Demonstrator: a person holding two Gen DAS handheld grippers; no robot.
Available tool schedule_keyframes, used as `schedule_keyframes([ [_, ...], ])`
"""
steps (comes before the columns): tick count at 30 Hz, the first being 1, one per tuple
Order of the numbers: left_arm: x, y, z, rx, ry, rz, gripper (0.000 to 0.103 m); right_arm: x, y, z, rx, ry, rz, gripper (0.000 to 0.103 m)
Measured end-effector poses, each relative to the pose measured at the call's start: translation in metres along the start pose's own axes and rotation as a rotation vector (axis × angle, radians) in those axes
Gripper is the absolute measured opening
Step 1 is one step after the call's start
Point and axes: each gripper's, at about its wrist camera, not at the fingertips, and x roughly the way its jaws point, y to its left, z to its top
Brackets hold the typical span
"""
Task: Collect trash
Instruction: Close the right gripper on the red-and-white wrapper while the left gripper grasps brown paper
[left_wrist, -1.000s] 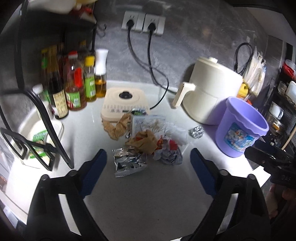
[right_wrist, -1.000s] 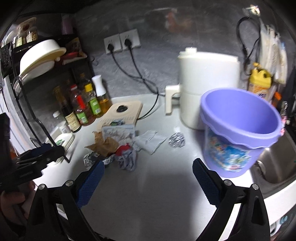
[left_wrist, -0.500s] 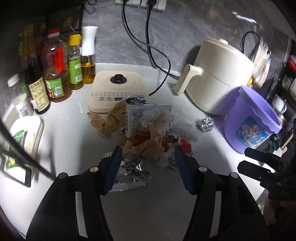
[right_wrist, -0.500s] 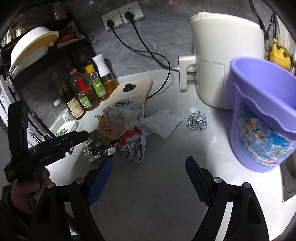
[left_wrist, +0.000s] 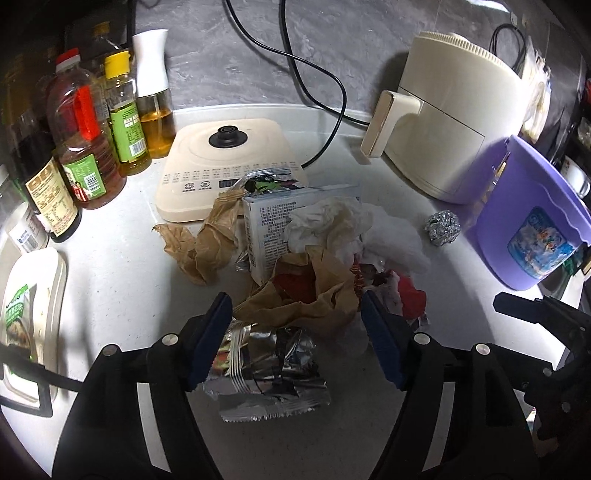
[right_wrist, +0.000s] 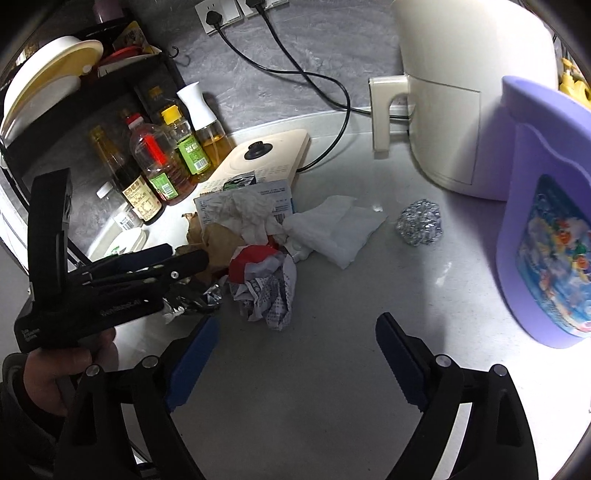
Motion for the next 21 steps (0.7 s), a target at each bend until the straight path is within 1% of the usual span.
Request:
schedule_keyframes([
  [2, 0.002, -0.001, 0.002, 0.000, -0.003, 0.004, 0.072, 0.005, 0.000, 0.002, 0.002, -0.006, 0.018, 0.086],
  [3, 0.003, 0.000, 0.003, -0.007, -0.004, 0.002, 0.069, 0.009, 0.001, 0.005, 0.002, -0.009, 0.029, 0.086],
  [4, 0.003, 0.000, 0.004, -0.011, -0.007, -0.002, 0.064, 0.012, 0.001, 0.006, 0.002, -0.011, 0.035, 0.086],
  [6, 0.002, -0.001, 0.007, -0.010, -0.006, -0.013, 0.044, 0.018, 0.000, 0.010, 0.007, -0.010, 0.043, 0.086],
  [7, 0.001, -0.001, 0.008, -0.008, -0.008, -0.018, 0.039, 0.022, 0.000, 0.012, 0.015, -0.008, 0.053, 0.086],
  [8, 0.001, -0.002, 0.009, -0.006, -0.009, -0.024, 0.024, 0.025, -0.001, 0.014, 0.019, -0.006, 0.063, 0.086],
  [9, 0.000, -0.002, 0.009, -0.007, -0.009, -0.031, 0.018, 0.028, 0.000, 0.015, 0.022, -0.005, 0.072, 0.086],
  [12, -0.005, 0.000, 0.012, -0.024, -0.016, -0.067, 0.011, 0.038, 0.001, 0.017, 0.030, 0.009, 0.084, 0.086],
  [14, -0.013, -0.001, 0.013, -0.023, -0.036, -0.076, 0.010, 0.044, 0.001, 0.017, 0.034, 0.018, 0.088, 0.084],
  [16, -0.023, 0.000, 0.016, -0.031, -0.062, -0.083, 0.009, 0.052, 0.000, 0.017, 0.042, 0.043, 0.094, 0.074],
  [18, -0.031, 0.000, 0.019, -0.038, -0.086, -0.083, 0.009, 0.057, -0.002, 0.015, 0.056, 0.071, 0.122, 0.049],
  [19, -0.037, 0.001, 0.021, -0.041, -0.100, -0.081, 0.009, 0.057, -0.003, 0.014, 0.066, 0.078, 0.142, 0.044],
  [20, -0.043, 0.001, 0.023, -0.045, -0.116, -0.081, 0.009, 0.055, -0.004, 0.013, 0.076, 0.078, 0.159, 0.034],
  [21, -0.047, 0.002, 0.025, -0.049, -0.131, -0.083, 0.009, 0.053, -0.003, 0.014, 0.077, 0.073, 0.166, 0.028],
])
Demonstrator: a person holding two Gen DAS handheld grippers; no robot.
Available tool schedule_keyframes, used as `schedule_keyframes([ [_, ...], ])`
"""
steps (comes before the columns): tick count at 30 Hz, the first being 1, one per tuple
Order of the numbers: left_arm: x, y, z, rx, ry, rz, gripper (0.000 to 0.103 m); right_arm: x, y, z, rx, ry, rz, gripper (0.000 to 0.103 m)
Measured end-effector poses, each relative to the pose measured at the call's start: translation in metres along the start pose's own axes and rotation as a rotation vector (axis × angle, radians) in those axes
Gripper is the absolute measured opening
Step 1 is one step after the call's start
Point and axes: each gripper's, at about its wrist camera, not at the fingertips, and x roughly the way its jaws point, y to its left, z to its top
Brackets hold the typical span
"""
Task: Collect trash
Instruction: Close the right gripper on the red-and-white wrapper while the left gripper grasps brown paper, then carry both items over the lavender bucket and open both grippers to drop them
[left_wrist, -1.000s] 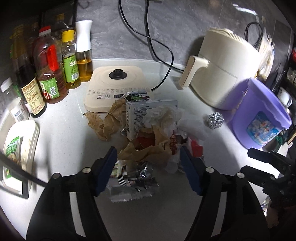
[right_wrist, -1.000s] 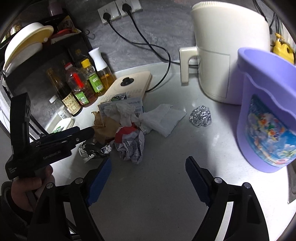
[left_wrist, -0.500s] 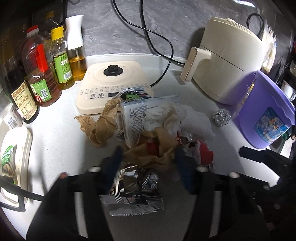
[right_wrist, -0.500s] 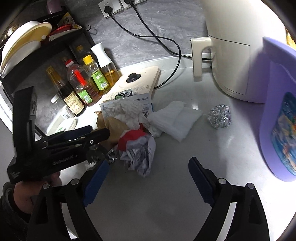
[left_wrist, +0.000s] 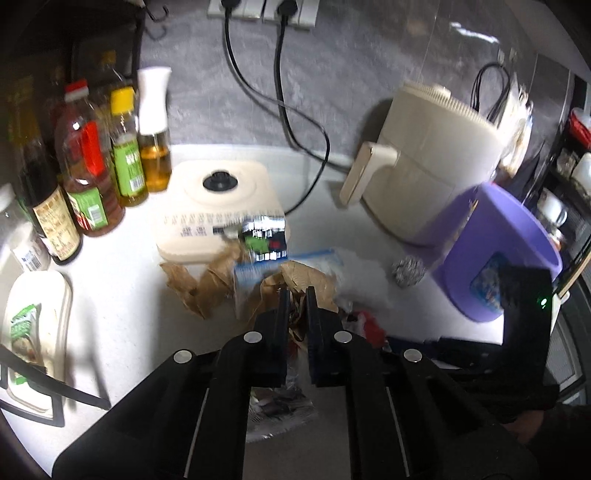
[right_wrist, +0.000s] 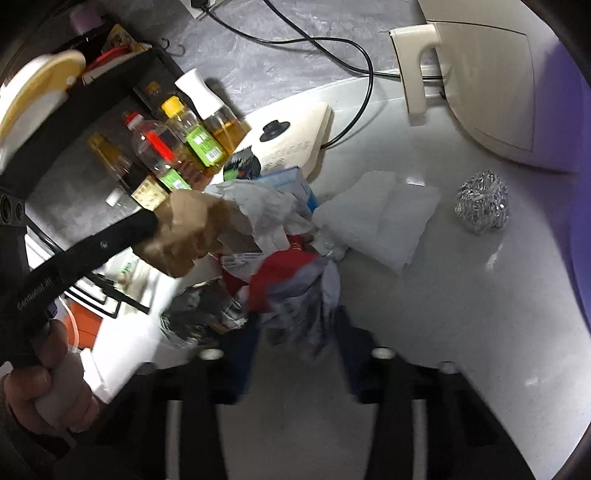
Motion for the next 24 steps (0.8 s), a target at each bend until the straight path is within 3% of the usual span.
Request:
schedule_keyframes([
  [12, -0.045, -0.015, 0.020, 0.010, -0.122, -0.014, 0.009, -0.057, 0.023, -0.007, -0.075, -0.128, 0.021, 0.012],
  [24, -0.069, -0.069, 0.053, 0.116, -0.218, -0.111, 0.009, -0.155, 0.026, 0.010, -0.118, -0.373, -0.054, 0.012],
])
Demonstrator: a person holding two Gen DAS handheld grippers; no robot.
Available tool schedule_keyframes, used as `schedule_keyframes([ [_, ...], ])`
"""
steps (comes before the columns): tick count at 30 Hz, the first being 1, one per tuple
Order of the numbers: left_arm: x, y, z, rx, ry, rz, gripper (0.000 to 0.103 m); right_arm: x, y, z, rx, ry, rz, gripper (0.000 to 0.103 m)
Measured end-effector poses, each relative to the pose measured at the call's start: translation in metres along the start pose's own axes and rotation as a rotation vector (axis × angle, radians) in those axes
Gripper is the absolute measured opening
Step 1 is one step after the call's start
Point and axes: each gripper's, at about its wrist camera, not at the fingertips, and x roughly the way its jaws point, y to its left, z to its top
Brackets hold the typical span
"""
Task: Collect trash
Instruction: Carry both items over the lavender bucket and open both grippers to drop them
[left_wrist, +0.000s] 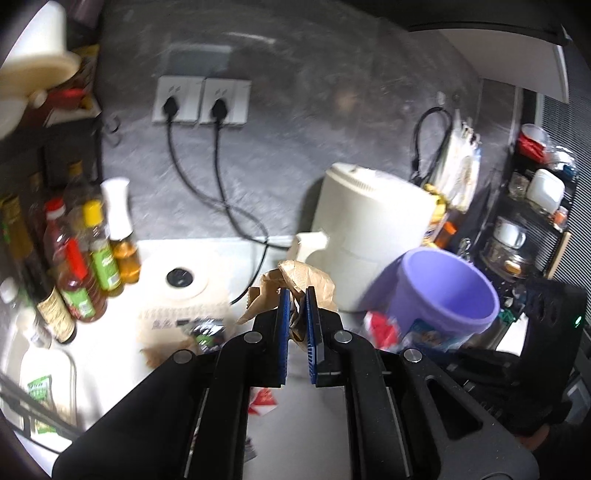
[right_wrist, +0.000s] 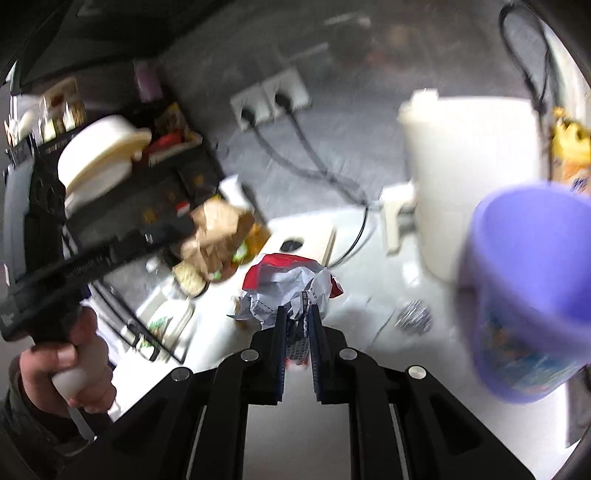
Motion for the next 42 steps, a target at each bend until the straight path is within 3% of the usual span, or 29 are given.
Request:
schedule_keyframes([
  [8, 0.020, -0.045, 0.026, 0.062, -0.034, -0.109, 0.009, -0.072, -0.035, 0.052, -0.025, -0.193, -0.186, 0.012],
  [13, 0.039, -0.084, 0.041, 0.130, -0.041, -0.179, 0.009, -0.094, -0.071, 0.066, 0.015, -0.239, -0.305, 0.012],
  [19, 0.064, -0.124, 0.055, 0.164, -0.033, -0.253, 0.009, -0.095, -0.106, 0.067, 0.040, -0.226, -0.388, 0.015],
  [20, 0.069, -0.131, 0.056, 0.172, -0.028, -0.264, 0.009, -0.094, -0.111, 0.066, 0.043, -0.221, -0.392, 0.023],
  [21, 0.075, -0.138, 0.056, 0.178, -0.021, -0.274, 0.009, -0.094, -0.113, 0.065, 0.045, -0.220, -0.398, 0.044],
  [22, 0.078, -0.142, 0.056, 0.180, -0.016, -0.281, 0.009, -0.095, -0.117, 0.063, 0.057, -0.226, -0.410, 0.056],
  [23, 0.082, -0.147, 0.057, 0.183, -0.010, -0.289, 0.009, -0.100, -0.120, 0.061, 0.070, -0.245, -0.418, 0.063],
  [26, 0.094, -0.161, 0.058, 0.196, 0.006, -0.315, 0.009, -0.107, -0.127, 0.061, 0.079, -0.244, -0.437, 0.058],
  [35, 0.134, -0.200, 0.052, 0.237, 0.083, -0.391, 0.009, -0.157, -0.159, 0.029, 0.219, -0.290, -0.524, 0.060],
  [42, 0.151, -0.219, 0.038, 0.244, 0.130, -0.405, 0.009, -0.177, -0.171, 0.013, 0.247, -0.290, -0.571, 0.060],
])
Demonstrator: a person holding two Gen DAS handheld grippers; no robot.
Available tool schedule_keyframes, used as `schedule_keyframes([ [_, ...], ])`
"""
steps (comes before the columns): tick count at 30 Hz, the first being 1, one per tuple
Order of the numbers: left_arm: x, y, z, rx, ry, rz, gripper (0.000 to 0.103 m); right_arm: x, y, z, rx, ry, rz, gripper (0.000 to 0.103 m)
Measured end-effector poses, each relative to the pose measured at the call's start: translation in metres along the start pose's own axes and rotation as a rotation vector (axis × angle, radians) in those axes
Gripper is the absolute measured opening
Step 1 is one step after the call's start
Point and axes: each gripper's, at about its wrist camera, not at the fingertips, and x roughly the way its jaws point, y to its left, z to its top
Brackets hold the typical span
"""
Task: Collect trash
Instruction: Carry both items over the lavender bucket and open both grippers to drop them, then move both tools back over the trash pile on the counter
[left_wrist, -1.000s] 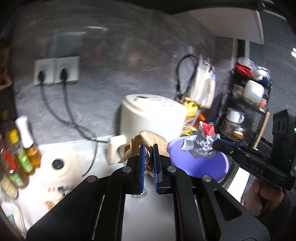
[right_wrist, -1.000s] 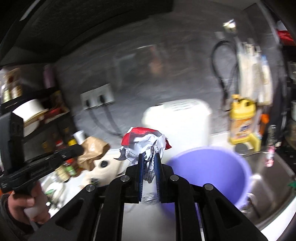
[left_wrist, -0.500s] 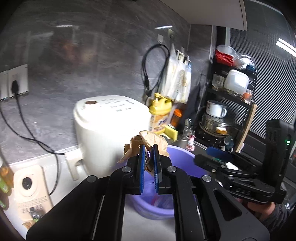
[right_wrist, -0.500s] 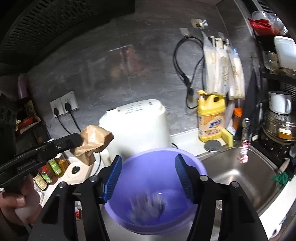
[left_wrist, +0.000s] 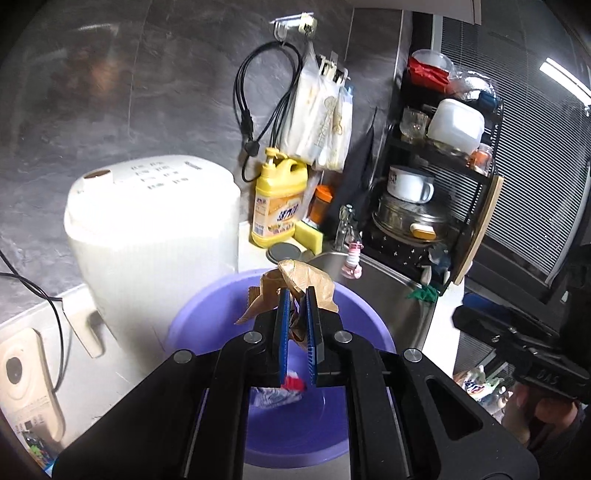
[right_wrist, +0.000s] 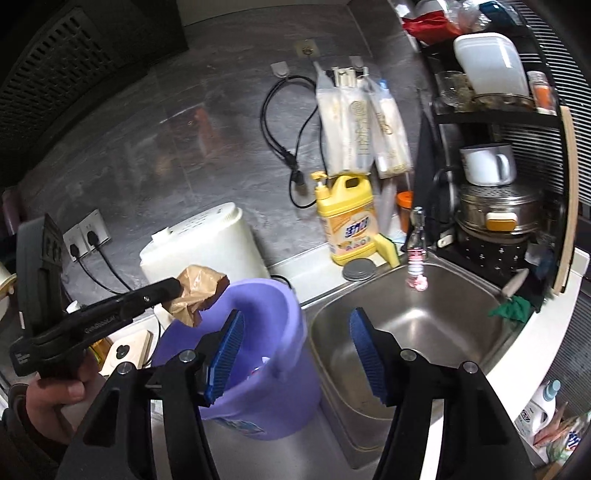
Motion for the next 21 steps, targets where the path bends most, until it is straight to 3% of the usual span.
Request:
schedule_keyframes([
  [2, 0.002, 0.001, 0.000, -0.002, 0.004, -0.001, 0.010, -0.003, -0.004, -0.002, 0.005, -0.001, -0.006, 0.060],
  [4, 0.000, 0.003, 0.000, -0.002, 0.006, 0.011, 0.022, -0.004, -0.005, -0.004, 0.012, 0.000, -0.006, 0.062],
  [5, -0.004, 0.004, 0.000, -0.010, -0.003, 0.032, 0.048, -0.005, -0.004, -0.006, 0.016, 0.000, -0.005, 0.068],
  [6, -0.013, 0.008, -0.001, -0.025, -0.031, 0.041, 0.063, -0.006, -0.004, -0.007, 0.019, -0.002, -0.006, 0.075],
  [11, -0.048, 0.024, -0.006, -0.049, -0.072, 0.121, 0.064, -0.012, 0.000, -0.010, 0.023, -0.005, 0.002, 0.080],
  [15, -0.084, 0.042, -0.013, -0.072, -0.103, 0.187, 0.086, -0.019, 0.013, -0.010, 0.013, -0.024, 0.017, 0.094],
  [21, -0.130, 0.073, -0.032, -0.112, -0.113, 0.291, 0.091, -0.020, 0.049, -0.022, -0.032, -0.003, 0.115, 0.095],
])
